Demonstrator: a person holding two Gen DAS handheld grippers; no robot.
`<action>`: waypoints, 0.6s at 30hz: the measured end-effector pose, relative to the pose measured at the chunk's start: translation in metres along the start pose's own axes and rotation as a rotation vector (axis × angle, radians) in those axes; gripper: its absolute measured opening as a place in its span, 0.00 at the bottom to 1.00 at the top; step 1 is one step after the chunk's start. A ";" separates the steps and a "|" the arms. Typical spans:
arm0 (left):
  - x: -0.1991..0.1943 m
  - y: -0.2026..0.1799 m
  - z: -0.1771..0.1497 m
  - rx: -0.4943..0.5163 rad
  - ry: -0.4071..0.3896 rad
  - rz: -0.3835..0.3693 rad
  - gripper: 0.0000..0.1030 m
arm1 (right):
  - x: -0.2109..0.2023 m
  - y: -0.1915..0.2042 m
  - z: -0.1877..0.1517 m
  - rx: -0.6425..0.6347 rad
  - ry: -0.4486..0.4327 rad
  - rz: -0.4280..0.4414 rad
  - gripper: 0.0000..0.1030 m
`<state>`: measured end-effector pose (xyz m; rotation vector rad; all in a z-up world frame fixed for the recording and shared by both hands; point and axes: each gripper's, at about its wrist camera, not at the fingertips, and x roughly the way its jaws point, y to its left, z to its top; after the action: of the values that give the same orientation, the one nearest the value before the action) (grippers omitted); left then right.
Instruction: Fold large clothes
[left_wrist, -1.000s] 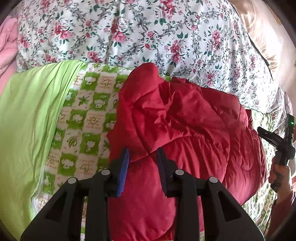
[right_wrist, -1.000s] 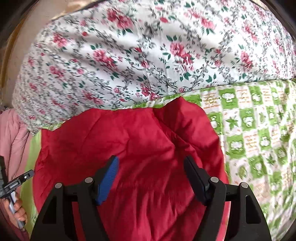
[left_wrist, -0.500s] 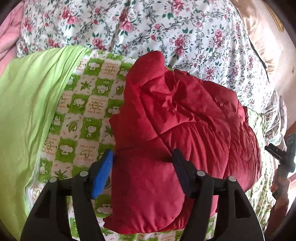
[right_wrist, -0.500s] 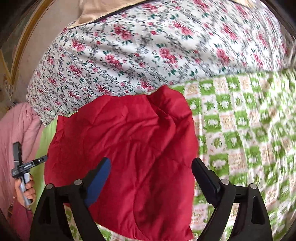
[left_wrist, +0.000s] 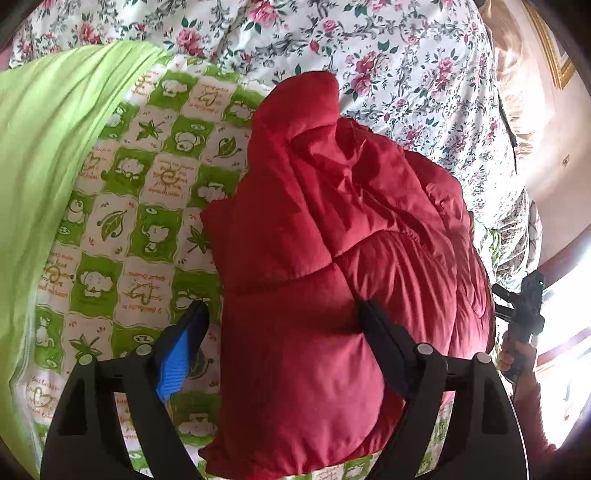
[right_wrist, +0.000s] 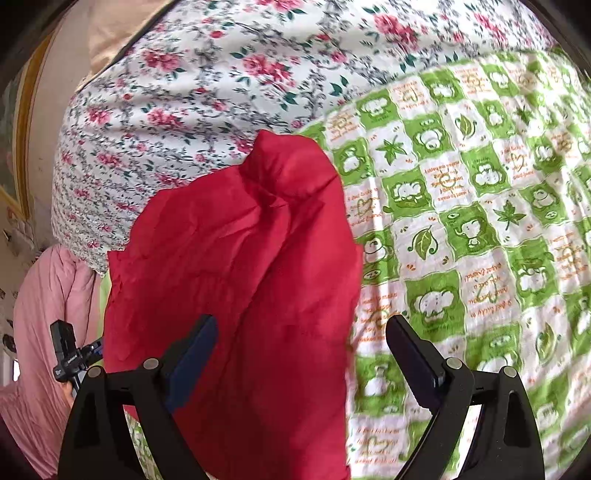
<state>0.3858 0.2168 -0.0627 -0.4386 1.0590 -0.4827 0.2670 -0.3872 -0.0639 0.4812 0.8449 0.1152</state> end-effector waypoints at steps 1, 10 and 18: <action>0.002 0.002 0.000 -0.004 0.007 -0.012 0.82 | 0.004 -0.003 0.001 0.009 0.009 0.002 0.91; 0.025 0.013 0.006 -0.054 0.045 -0.077 1.00 | 0.035 -0.024 0.011 0.087 0.077 0.102 0.95; 0.048 -0.003 0.013 -0.049 0.108 -0.184 1.00 | 0.052 -0.016 0.019 0.072 0.134 0.158 0.95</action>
<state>0.4168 0.1889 -0.0897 -0.5618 1.1419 -0.6502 0.3143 -0.3936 -0.0966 0.6129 0.9439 0.2659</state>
